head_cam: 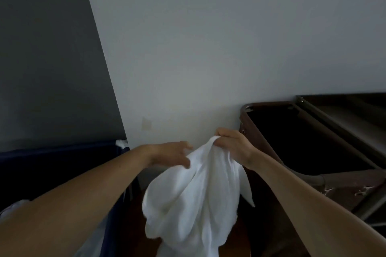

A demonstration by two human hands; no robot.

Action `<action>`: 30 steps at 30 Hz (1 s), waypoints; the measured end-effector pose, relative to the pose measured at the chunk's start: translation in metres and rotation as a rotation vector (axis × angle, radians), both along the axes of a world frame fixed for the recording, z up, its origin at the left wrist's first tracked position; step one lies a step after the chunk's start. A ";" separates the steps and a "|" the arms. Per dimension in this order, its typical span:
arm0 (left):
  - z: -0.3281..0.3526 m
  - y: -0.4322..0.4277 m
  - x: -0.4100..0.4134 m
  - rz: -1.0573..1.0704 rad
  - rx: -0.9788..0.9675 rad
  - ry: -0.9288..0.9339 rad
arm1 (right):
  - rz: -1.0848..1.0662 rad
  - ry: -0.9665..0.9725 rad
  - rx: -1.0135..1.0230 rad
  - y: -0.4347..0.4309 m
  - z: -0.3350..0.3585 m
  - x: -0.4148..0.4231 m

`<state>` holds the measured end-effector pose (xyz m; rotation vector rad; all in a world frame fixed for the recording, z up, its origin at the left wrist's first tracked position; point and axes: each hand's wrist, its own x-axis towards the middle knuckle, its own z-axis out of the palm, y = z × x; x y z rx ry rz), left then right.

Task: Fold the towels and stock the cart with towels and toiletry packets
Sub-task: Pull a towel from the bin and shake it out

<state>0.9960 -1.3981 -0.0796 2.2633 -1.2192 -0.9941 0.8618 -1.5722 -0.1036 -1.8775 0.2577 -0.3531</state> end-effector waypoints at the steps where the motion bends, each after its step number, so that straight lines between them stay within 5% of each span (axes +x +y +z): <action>1: 0.003 -0.005 -0.007 -0.021 -0.086 0.027 | 0.037 -0.007 -0.021 0.006 0.008 0.002; 6: 0.020 -0.015 -0.016 0.025 -0.374 0.151 | 0.058 -0.008 -0.075 0.011 0.024 0.000; 10: 0.036 -0.018 -0.015 0.093 -0.562 0.050 | -0.004 0.031 0.011 -0.003 0.008 -0.012; 15: 0.073 -0.019 -0.022 0.185 -0.818 0.364 | -0.010 0.105 0.059 -0.009 -0.020 -0.022; 24: 0.071 -0.015 -0.020 0.269 -0.783 0.433 | 0.120 0.092 0.055 0.017 -0.027 -0.012; 30: 0.075 -0.012 -0.015 0.286 -0.789 0.456 | -0.025 0.138 0.054 0.005 -0.046 -0.006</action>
